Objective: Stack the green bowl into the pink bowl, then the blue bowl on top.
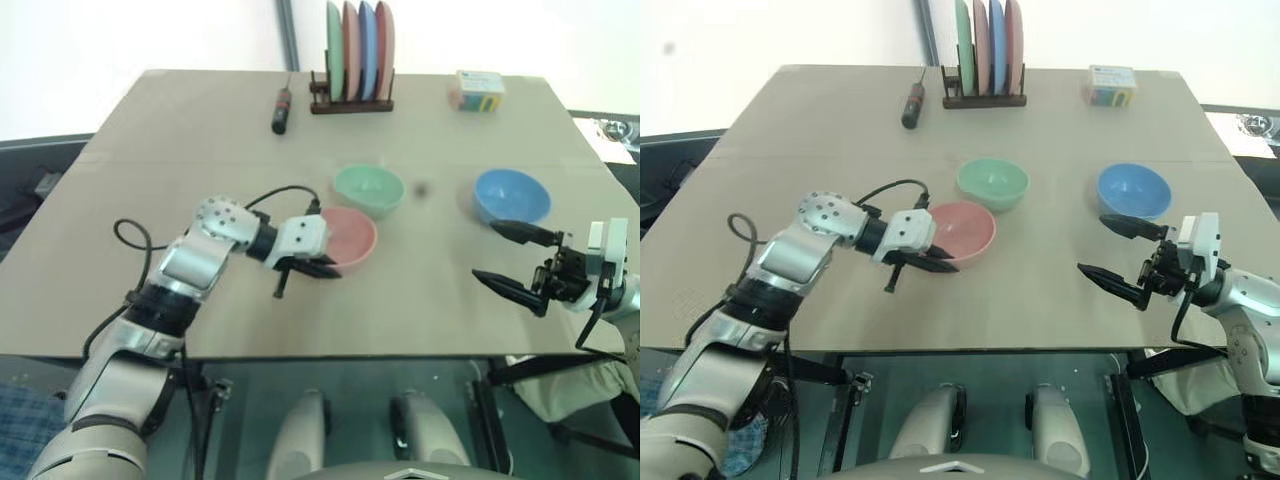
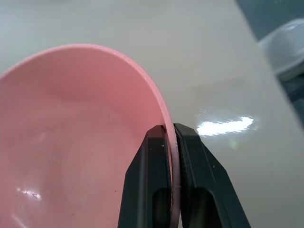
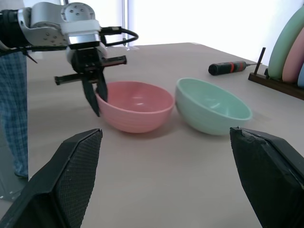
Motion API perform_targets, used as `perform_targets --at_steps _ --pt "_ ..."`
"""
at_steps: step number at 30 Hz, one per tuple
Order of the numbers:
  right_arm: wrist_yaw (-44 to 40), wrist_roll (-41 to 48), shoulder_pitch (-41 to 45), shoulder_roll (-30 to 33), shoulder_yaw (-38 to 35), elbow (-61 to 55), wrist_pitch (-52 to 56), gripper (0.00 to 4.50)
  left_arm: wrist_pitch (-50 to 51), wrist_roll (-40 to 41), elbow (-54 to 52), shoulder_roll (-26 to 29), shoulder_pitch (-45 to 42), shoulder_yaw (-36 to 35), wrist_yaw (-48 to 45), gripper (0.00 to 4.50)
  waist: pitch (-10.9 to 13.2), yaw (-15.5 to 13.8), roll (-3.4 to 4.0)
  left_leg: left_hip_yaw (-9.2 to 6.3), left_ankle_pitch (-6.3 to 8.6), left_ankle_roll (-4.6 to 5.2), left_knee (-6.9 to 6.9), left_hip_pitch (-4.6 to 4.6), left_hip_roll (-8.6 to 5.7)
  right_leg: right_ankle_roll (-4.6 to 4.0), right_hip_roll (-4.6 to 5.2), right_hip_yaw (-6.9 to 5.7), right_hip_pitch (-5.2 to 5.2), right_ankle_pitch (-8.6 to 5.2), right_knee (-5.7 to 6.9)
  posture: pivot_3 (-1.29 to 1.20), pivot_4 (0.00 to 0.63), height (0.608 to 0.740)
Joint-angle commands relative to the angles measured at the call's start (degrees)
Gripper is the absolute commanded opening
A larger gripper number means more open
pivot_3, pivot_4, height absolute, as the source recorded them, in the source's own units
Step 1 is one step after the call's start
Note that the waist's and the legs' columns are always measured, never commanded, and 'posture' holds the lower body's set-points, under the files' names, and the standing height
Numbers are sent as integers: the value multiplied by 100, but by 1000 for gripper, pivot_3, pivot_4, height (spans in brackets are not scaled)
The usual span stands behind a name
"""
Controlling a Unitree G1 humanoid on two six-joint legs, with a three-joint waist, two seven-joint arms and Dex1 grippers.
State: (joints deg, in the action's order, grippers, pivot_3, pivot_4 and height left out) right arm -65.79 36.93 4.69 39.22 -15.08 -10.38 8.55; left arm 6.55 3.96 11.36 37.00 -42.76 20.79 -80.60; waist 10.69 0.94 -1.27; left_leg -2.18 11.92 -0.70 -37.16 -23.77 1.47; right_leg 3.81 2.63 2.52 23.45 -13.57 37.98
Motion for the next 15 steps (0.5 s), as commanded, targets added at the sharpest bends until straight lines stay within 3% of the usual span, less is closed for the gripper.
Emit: perform_targets --at_steps 1,3,7,12,15 --pt "57 44 -82 -7 -102 -297 -66 4500 -334 -266 406 -219 -251 91 175 25 0 -3 1 0 1 1 1 1 0 -1 0 0 0 1 0 0 150 740" --pt "92 38 -113 -2 -119 -340 -65 4500 -450 -306 583 -319 -363 120 89 25 0 -10 1 -1 1 2 2 0 0 -1 0 -1 0 0 0 0 150 740" --pt "131 53 -130 39 -182 -367 -46 4500 -584 -283 649 -344 -421 140 -113 1079 0 -10 1 3 1 2 1 0 0 1 0 3 0 0 -2 0 150 740" --pt "152 55 -167 74 -211 -378 -52 4500 -567 -147 556 -364 -303 47 -182 2703 0 -12 1 3 2 3 1 -2 0 0 0 4 1 0 -2 0 150 740" --pt "156 62 -136 88 -191 -362 -19 4500 -315 292 71 -147 -44 -46 -683 2703 0 15 2 4 2 4 1 -1 0 0 0 5 1 0 -1 0 150 740"
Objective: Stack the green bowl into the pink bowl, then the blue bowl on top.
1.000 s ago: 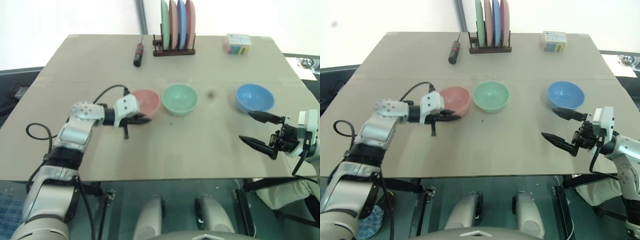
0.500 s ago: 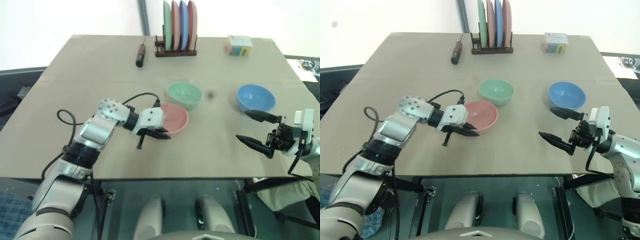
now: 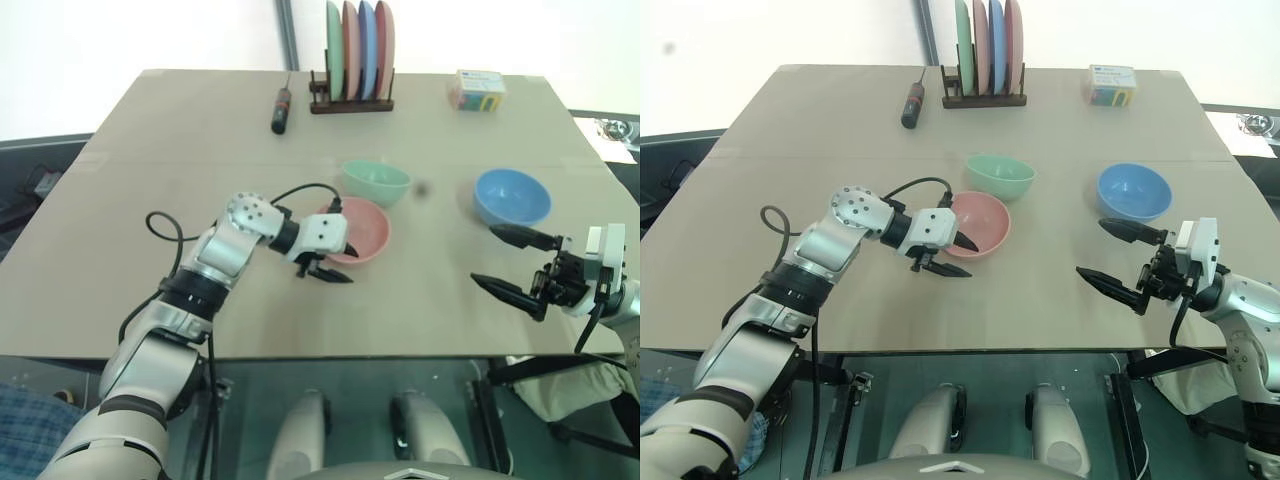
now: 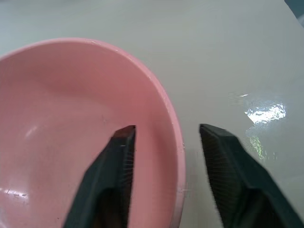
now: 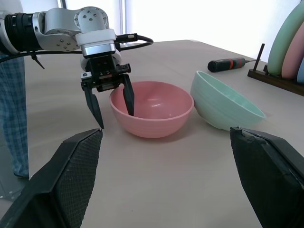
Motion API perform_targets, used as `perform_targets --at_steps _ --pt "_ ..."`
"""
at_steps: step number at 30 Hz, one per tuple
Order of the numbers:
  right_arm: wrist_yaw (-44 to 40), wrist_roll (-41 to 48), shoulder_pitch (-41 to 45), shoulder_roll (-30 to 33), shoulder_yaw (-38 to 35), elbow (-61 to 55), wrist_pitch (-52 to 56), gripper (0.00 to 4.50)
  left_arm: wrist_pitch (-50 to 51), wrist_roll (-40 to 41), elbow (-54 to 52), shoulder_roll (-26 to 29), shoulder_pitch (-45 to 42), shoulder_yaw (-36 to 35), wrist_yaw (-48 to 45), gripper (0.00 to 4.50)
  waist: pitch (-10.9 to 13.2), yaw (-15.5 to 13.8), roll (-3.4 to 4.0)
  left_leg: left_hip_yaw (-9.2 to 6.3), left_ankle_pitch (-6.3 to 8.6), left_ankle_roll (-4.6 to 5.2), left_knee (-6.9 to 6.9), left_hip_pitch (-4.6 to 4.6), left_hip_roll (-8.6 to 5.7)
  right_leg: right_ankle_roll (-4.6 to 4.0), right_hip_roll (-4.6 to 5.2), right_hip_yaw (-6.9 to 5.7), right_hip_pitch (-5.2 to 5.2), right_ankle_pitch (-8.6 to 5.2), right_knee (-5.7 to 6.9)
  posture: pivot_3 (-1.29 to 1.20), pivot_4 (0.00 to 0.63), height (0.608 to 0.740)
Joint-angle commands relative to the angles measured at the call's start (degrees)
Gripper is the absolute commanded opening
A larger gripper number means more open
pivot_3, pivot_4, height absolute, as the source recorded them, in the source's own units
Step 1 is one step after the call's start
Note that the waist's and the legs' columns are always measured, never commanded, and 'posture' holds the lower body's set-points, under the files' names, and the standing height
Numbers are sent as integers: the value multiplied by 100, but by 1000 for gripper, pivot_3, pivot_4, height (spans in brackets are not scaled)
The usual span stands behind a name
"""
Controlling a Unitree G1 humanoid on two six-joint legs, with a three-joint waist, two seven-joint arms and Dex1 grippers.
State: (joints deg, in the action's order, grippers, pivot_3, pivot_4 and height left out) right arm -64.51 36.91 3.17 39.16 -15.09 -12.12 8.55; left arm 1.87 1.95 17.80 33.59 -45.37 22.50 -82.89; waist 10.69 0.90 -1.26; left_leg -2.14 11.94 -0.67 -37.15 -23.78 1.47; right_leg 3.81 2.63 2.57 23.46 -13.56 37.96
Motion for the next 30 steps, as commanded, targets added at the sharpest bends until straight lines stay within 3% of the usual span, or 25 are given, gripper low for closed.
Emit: perform_targets --at_steps 1,11,16,20,24,30 --pt "27 72 30 106 -180 -187 10 4500 295 632 -717 233 289 -273 -516 2703 0 18 1 1 1 1 1 2 2 -5 0 1 0 3 1 0 150 740" --pt "-98 78 365 332 -18 -146 231 4500 1797 2012 -1990 614 1383 -1654 159 2703 1 33 3 2 1 2 0 4 4 1 0 1 0 -1 1 0 150 740" --pt "-166 -294 1136 440 482 252 354 4500 2327 3228 -2813 342 2118 -3207 1257 2703 2 52 2 1 1 2 -2 3 7 1 1 -1 0 -1 1 0 150 740" --pt "207 -1524 2171 309 1281 1158 -50 4500 2540 3751 -3308 291 2769 -4093 1935 2703 1 117 3 4 1 1 -3 6 7 1 2 -1 0 -1 0 0 150 740" --pt "620 -3486 3336 338 2426 2503 -1134 4500 2533 4083 -3799 326 3634 -4825 2330 2703 2 149 3 11 2 1 3 6 6 -18 2 4 7 10 0 0 150 740" --pt "1065 -4881 4894 -79 3322 4674 -3167 4500 2515 4768 -4304 323 4400 -5731 2766 2703 7 138 1 12 2 0 8 -3 5 -21 3 5 17 11 -3 0 150 740"
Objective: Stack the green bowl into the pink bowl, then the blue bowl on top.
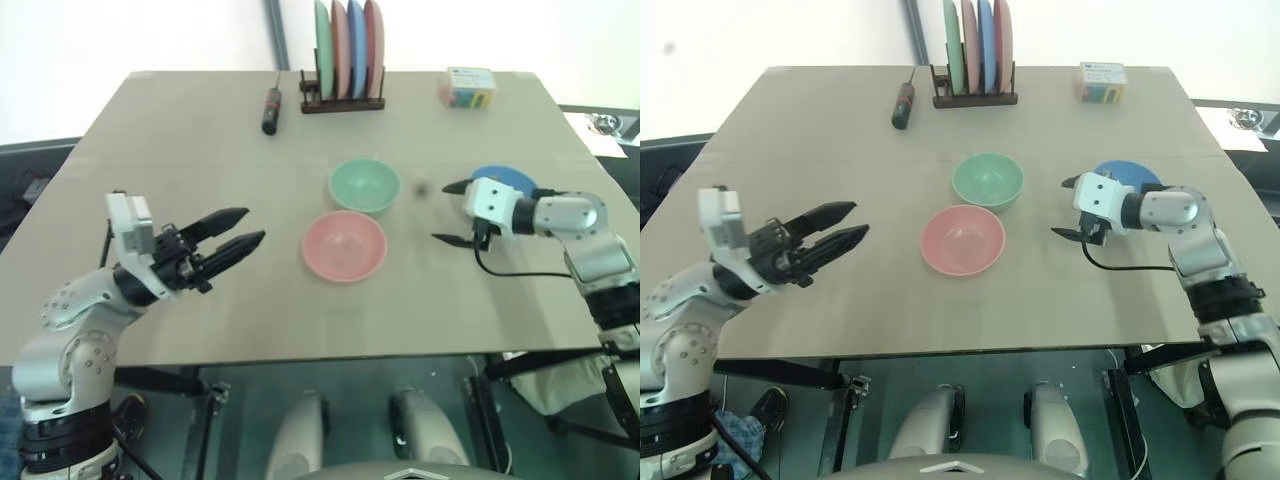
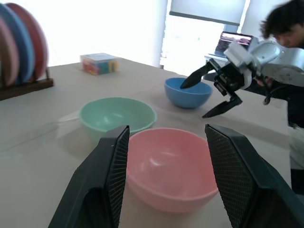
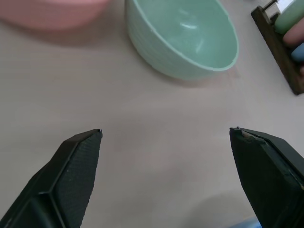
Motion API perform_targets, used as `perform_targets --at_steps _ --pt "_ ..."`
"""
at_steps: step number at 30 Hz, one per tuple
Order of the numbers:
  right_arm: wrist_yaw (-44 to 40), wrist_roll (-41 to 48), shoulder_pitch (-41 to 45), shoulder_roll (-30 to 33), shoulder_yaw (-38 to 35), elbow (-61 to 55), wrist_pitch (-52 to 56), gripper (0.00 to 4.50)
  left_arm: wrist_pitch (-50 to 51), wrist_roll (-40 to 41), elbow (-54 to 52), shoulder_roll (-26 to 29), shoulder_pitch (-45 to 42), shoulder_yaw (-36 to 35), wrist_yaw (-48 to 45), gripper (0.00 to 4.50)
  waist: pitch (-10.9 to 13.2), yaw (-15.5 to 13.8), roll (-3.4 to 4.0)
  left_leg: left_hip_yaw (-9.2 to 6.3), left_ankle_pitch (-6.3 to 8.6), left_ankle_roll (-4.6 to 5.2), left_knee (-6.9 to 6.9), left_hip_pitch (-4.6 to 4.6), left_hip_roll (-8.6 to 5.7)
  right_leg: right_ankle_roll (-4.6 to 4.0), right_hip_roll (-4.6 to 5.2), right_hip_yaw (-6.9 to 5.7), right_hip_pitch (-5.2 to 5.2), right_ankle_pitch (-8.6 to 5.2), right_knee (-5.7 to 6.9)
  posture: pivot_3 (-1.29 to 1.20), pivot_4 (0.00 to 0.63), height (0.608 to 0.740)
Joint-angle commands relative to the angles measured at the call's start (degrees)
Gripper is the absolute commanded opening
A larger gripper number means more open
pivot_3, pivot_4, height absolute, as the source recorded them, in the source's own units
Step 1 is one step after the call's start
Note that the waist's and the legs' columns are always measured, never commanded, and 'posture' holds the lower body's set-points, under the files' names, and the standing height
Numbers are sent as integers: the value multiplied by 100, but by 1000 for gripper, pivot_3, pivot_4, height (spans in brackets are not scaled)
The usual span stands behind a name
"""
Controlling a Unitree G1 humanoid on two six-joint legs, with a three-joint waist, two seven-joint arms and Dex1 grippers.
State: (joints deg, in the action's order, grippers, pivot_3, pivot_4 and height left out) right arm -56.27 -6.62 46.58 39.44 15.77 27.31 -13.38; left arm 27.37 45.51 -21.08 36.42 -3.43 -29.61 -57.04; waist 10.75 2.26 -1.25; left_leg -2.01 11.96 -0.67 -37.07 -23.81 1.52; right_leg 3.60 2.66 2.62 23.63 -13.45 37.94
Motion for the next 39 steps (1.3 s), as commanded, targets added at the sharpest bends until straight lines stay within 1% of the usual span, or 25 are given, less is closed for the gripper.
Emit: perform_targets --at_steps 1,3,8,12,19,20,21,23,25,26,27,28,29,30,33,36,39 --pt "346 -673 765 -208 325 1051 -1213 4500 -49 486 -472 39 324 -637 229 2703 -1 3 -1 -1 0 0 0 1 0 0 0 0 -1 0 -1 0 150 740" --pt "519 -931 1136 -416 498 1581 -1647 4500 -121 548 -572 22 575 -821 292 2703 -1 5 -1 -1 0 0 3 2 0 -2 1 1 -1 0 -2 0 150 740" --pt "480 -1213 1706 -933 782 2433 -2412 4500 -261 655 -762 -40 1158 -1071 351 2703 -1 14 -1 2 0 -1 11 6 0 -4 1 4 0 0 -3 0 150 740" --pt "587 -1452 2056 -1347 950 2986 -2608 4500 -421 570 -729 -49 1435 -1099 374 2703 -1 21 0 1 0 -1 11 8 0 -18 1 3 -1 -7 -2 0 150 740" --pt "1762 -2512 2760 -1991 1523 3959 -2448 4500 -694 412 -766 -121 1700 -856 391 2703 0 31 1 3 0 -2 21 10 0 -25 1 5 7 -10 1 0 150 740" --pt "1839 -2584 2802 -2046 1571 4045 -2461 3980 -707 415 -783 -123 1712 -830 406 2791 0 25 1 4 0 -2 23 9 0 -25 1 6 8 -10 1 0 150 740" --pt "1886 -2628 2827 -2075 1594 4110 -2488 3846 -718 418 -791 -122 1719 -814 417 2791 0 22 1 2 0 -2 23 9 0 -25 1 5 8 -10 1 0 150 740" --pt "1906 -2716 2851 -2138 1654 4202 -2539 2921 -728 422 -804 -100 1726 -792 426 2791 0 9 1 1 0 -2 25 8 -1 -25 1 4 8 -10 -1 0 150 740" --pt "1878 -2750 2853 -2181 1666 4247 -2582 2228 -729 439 -812 -92 1739 -784 438 2791 0 13 1 1 0 -2 25 7 -2 -26 2 4 8 -11 -3 0 150 740" --pt "1858 -2752 2853 -2189 1665 4260 -2601 1797 -731 443 -816 -91 1751 -777 440 2791 0 20 1 2 0 -2 25 7 -2 -26 2 5 8 -11 -3 0 150 740" --pt "1845 -2754 2855 -2191 1661 4272 -2620 1213 -736 444 -819 -88 1763 -769 437 2791 0 25 1 1 0 -2 27 7 -2 -26 2 5 9 -11 -2 0 150 740" --pt "1816 -2751 2855 -2182 1653 4278 -2650 911 -738 453 -829 -88 1773 -759 443 2791 0 29 1 2 0 -2 29 8 -2 -25 2 5 9 -10 -2 0 150 740" --pt "1786 -2749 2854 -2170 1642 4278 -2673 410 -746 453 -826 -89 1775 -746 444 2791 0 31 1 1 0 -2 31 9 -2 -25 1 5 9 -10 -2 0 150 740" --pt "1760 -2745 2853 -2154 1630 4271 -2699 82 -758 444 -808 -86 1769 -724 433 2791 0 31 1 1 0 -2 33 10 -2 -24 1 5 10 -10 -1 0 150 740" --pt "1642 -2676 2850 -2089 1573 4223 -2841 82 -789 426 -733 -59 1698 -645 416 2791 1 32 2 2 0 -2 35 10 -2 -23 1 5 11 -9 -1 0 150 740" --pt "1568 -2440 2921 -2001 1365 4111 -3044 82 -785 439 -660 -20 1582 -574 408 2791 1 30 2 2 0 -2 36 9 -2 -21 1 5 12 -8 -1 0 150 740" --pt "1293 -2162 3084 -1825 1154 3883 -3261 82 -770 405 -576 32 1471 -501 353 2791 2 22 4 2 0 -2 36 9 -2 -20 1 5 11 -7 -2 0 150 740"
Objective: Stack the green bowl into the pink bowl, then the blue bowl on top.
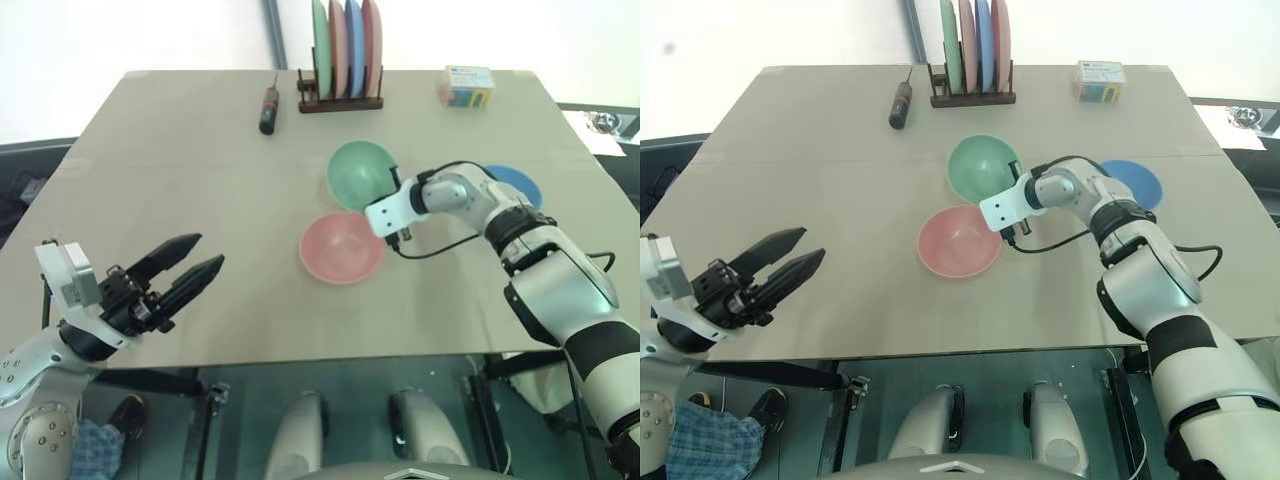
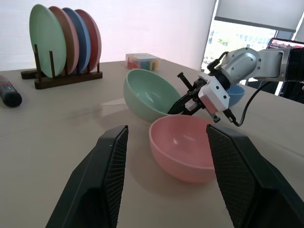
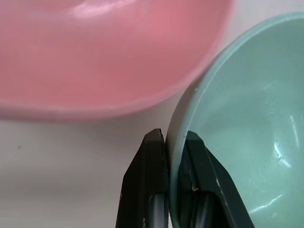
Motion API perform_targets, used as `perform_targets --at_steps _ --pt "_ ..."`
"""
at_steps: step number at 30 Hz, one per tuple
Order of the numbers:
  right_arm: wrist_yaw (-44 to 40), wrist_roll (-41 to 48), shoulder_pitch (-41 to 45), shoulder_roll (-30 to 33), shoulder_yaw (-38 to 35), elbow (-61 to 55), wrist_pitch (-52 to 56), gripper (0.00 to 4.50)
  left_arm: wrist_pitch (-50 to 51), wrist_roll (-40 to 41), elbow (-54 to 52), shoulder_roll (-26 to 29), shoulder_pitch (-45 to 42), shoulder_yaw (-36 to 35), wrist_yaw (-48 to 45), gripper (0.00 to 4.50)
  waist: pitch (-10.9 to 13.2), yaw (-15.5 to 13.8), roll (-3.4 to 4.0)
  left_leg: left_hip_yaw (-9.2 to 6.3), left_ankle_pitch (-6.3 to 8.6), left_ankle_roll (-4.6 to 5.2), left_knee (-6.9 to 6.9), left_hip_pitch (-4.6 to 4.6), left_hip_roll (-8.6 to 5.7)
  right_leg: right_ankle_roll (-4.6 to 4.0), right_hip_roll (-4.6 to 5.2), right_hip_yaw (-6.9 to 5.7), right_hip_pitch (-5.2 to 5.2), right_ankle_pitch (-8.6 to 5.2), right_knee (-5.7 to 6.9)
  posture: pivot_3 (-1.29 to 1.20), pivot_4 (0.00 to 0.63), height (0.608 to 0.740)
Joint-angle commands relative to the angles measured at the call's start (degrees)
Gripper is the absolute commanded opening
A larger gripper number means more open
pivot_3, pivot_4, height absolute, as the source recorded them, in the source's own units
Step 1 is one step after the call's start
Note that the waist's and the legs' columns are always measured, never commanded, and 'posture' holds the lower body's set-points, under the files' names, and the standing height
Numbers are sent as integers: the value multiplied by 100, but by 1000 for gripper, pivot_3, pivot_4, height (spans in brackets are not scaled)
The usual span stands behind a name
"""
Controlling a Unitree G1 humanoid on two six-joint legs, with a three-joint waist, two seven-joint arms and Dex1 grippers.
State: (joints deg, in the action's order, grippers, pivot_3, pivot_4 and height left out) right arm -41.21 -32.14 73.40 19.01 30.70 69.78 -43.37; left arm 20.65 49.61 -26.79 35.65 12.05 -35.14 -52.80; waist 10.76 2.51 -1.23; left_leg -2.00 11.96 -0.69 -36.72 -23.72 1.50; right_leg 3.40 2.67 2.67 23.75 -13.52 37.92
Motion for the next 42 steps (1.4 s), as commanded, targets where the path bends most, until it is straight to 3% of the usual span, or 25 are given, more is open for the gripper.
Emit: perform_targets --at_steps 1,6,10,14,15,20,24,30,35,42 --pt "-461 573 433 297 -426 -515 -365 82 -94 -11 31 125 -116 77 -92 2791 2 1 3 0 0 0 0 -1 0 0 0 0 0 0 -1 0 150 740" --pt "-2088 1820 251 709 -677 -1916 -453 82 -117 -77 246 206 -322 246 -201 2791 2 3 4 0 0 0 8 2 1 12 0 -1 1 7 -2 0 150 740" --pt "-3702 3288 -566 1314 -544 -4444 835 82 -125 -146 457 248 -590 449 -320 2791 2 -53 3 -9 0 0 16 0 3 13 0 -8 -1 7 -5 0 150 740" --pt "-4084 3643 -1380 1647 -446 -6222 1954 82 -153 -253 691 305 -853 610 -432 2791 3 -49 4 -16 0 0 13 0 0 14 6 -16 -6 8 -4 0 150 740" --pt "-4093 3606 -1479 1669 -445 -6398 2057 747 -150 -258 718 316 -901 633 -444 2791 3 -48 4 -14 0 0 12 1 0 13 6 -15 -6 7 -5 0 150 740" --pt "-4100 3516 -1692 1686 -473 -6873 2446 2087 -139 -300 846 373 -1041 683 -542 2791 3 -17 4 -9 0 0 10 8 3 5 2 -14 -5 1 1 0 150 740" --pt "-3798 3313 -1709 1618 -592 -6851 2561 3774 -139 -319 860 378 -1039 689 -589 2791 2 -22 4 -8 0 0 10 4 3 8 2 -13 -4 3 -4 0 150 740" --pt "-3363 2923 -1674 1961 -960 -6319 2792 3774 -127 -288 816 353 -1005 660 -588 2791 2 -53 3 -8 0 0 10 0 2 7 3 -14 -2 3 -6 0 150 740" --pt "-2692 2440 -1669 2359 -1305 -5131 3331 3774 -135 -229 761 269 -1035 729 -581 2791 1 -48 1 -4 0 0 10 1 0 -3 6 -12 -1 -3 -7 0 150 740" --pt "-1301 2742 -1737 2088 -2281 -4264 5557 3774 -151 -271 847 237 -1270 905 -639 2791 2 -23 2 1 0 0 12 -2 -1 1 4 -5 4 0 -6 0 150 740"
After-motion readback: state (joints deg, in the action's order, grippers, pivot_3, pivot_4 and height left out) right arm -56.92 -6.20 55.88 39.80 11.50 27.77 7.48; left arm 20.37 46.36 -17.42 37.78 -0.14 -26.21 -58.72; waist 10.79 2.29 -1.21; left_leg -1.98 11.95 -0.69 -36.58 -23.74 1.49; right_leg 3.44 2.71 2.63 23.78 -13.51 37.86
